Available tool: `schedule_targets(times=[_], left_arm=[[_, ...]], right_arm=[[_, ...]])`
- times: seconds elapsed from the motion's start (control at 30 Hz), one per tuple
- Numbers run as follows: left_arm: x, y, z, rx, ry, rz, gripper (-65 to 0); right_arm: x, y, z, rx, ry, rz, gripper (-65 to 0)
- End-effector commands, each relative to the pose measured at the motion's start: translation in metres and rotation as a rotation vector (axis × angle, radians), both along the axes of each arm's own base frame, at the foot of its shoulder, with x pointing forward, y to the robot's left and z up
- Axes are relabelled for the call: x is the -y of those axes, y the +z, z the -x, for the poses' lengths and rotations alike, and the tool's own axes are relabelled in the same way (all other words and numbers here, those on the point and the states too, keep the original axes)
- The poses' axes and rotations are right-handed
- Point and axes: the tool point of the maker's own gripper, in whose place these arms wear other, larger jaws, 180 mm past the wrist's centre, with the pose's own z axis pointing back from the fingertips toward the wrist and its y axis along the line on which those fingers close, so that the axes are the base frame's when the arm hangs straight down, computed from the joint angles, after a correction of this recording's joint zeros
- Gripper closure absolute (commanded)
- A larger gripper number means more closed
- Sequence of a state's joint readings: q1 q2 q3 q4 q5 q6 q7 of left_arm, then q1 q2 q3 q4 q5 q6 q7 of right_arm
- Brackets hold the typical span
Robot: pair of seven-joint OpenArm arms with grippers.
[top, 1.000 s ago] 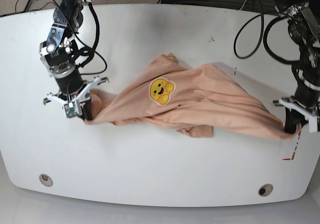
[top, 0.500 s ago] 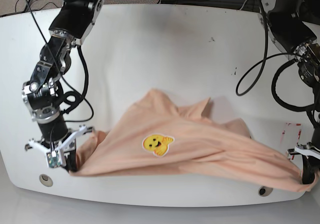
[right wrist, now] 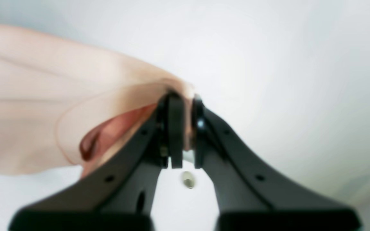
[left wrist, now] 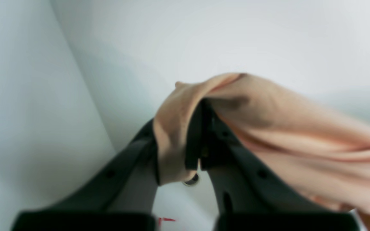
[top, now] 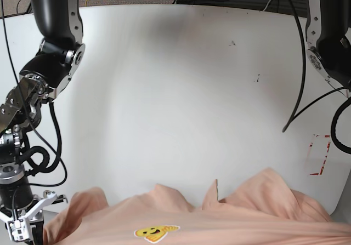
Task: Layout the t-shirt on the table in an organized manner, then fold the t-shirt properly
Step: 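Lift the t-shirt with both grippers and spread it apart, then lower the t-shirt onto the table with both grippers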
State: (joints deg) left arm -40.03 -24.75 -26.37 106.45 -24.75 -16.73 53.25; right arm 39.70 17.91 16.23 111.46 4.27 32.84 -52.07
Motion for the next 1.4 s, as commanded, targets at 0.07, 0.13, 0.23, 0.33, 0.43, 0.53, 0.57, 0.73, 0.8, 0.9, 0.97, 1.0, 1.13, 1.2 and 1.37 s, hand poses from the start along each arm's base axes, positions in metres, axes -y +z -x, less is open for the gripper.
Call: schedule_targets(times=[0.07,0.13,0.23,0.33,0.43,0.53,0.57,0.73,0.8,0.9,0.97,1.0,1.13,1.2,1.37], left_arm=[[-0.025,0.017,0.006,0.049,0.037,0.034,-0.4],[-0.029,0.009,0.006,0.034,0.031,0.053,-0.4],[-0.036,-0.017,0.008,-0.016,0.043,0.073,-0.4],[-0.038,-0.046,0.011,-0.077,0.042,0.089,-0.4],[-0.035,-0.075,0.014,-0.140,0.013,0.094,-0.4],[-0.036,-0.108,0.022,-0.214,0.001,0.104,-0.4],[-0.038,-0.126,0.028,-0.249,0.001,0.122,-0.3],[-0.040,-0.182,0.051,-0.357,0.002,0.186,-0.3],[-0.042,-0.205,0.064,-0.414,0.009,0.188,-0.3],[-0.046,-0.230,0.081,-0.487,0.018,0.175,-0.1],[-0.047,-0.250,0.096,-0.549,0.019,0.159,0.0],[-0.048,-0.258,0.103,-0.577,0.020,0.154,0.0],[-0.051,-0.287,0.131,-0.656,0.035,0.164,0.0],[-0.055,-0.298,0.146,-0.689,0.048,0.163,-0.1],[-0.059,-0.319,0.175,-0.776,0.053,0.140,-0.3]], right_arm=[[0.004,0.036,0.006,0.087,-0.005,0.047,0.0],[0.004,0.027,0.006,0.067,-0.006,0.045,0.0],[0.004,0.000,0.005,0.005,-0.006,0.046,0.0],[0.004,-0.034,0.008,-0.072,-0.002,0.042,0.0],[0.007,-0.074,0.015,-0.152,-0.010,0.003,0.0],[0.010,-0.109,0.026,-0.218,-0.023,-0.043,0.0],[0.010,-0.130,0.034,-0.265,-0.023,-0.053,0.0],[0.007,-0.193,0.061,-0.414,-0.014,-0.085,0.0],[0.005,-0.218,0.075,-0.472,-0.017,-0.111,0.0],[0.001,-0.247,0.094,-0.542,-0.021,-0.143,0.0],[-0.002,-0.268,0.109,-0.595,-0.024,-0.165,0.0],[-0.005,-0.276,0.115,-0.618,-0.022,-0.177,0.0],[-0.012,-0.305,0.140,-0.703,-0.018,-0.196,0.0],[-0.014,-0.316,0.151,-0.737,-0.020,-0.203,0.0],[-0.020,-0.337,0.174,-0.807,-0.023,-0.227,0.0]])
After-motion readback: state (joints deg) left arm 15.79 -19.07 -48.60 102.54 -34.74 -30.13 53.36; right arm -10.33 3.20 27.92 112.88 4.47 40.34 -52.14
